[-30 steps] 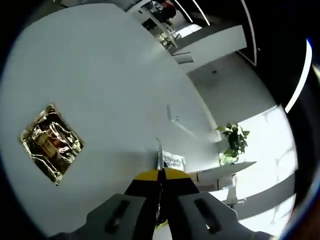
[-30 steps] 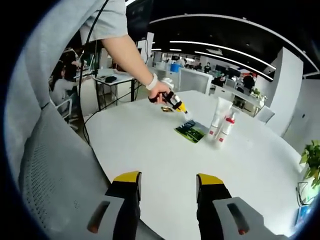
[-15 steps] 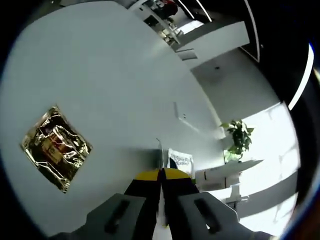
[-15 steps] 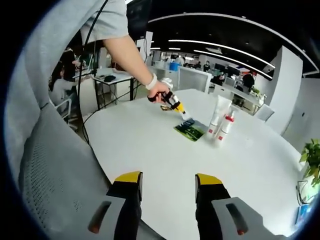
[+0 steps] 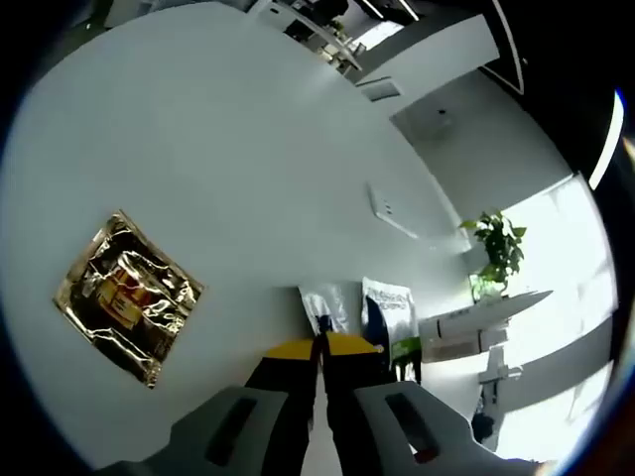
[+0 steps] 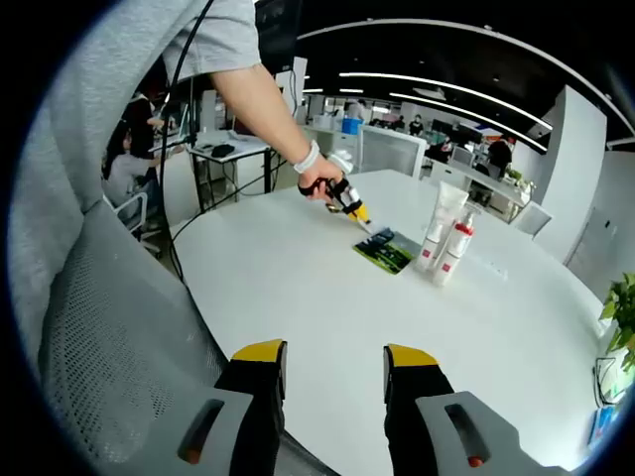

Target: Arrange the skincare products in the storage area until every visible bottle or jar stands upright without overlapping.

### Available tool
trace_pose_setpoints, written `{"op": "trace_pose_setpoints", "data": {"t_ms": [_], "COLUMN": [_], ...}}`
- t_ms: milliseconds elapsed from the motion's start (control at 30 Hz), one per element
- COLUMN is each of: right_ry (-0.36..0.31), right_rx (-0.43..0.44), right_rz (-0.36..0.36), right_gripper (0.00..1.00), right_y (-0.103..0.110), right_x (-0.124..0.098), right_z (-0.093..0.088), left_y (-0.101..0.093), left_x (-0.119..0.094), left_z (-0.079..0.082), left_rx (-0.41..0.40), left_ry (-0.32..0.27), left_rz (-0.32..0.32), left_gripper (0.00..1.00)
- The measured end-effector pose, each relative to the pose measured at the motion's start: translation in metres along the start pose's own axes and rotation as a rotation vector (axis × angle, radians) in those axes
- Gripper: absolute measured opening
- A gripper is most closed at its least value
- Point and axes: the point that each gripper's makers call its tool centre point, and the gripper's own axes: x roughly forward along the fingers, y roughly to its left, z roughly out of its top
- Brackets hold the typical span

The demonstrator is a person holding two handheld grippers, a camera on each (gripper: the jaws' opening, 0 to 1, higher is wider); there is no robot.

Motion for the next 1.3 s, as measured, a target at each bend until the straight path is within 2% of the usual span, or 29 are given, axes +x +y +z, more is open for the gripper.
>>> {"op": "trace_pose_setpoints", "data": {"t_ms": [100, 467, 667, 1000, 1300], "right_ry": [0.003, 0.014, 0.022, 0.027, 0.031], "right_rx": [0.001, -0.003, -0.006, -0.015, -0.014], "right_rz": [0.0, 0.013, 0.019, 0.031, 0.031], "right_gripper": [0.35, 0.34, 0.33, 0.3, 0.28], "right_y": [0.0, 0.003, 0.004, 0.007, 0.007], "right_x": [0.0, 0.001, 0.001, 0.001, 0.001], "right_z": [-0.001, -0.003, -0.004, -0.005, -0.006], "left_y": [0.0, 0.003, 0.01, 0.008, -0.002], "left_x": [0.002, -0.002, -0.006, -0.01, -0.002], "left_z": [-0.001, -0.003, 0.0, 0.005, 0.005], "left_rx": [0.032, 0.037, 0.053, 0.178, 0.197], "left_ry": [0.024, 0.062, 0.093, 0.114, 0.114], "left_rz": [0.003, 0.036, 0.07, 0.12, 0.09], "left_gripper": [0.02, 0.06, 0.07, 0.17, 0.17]}}
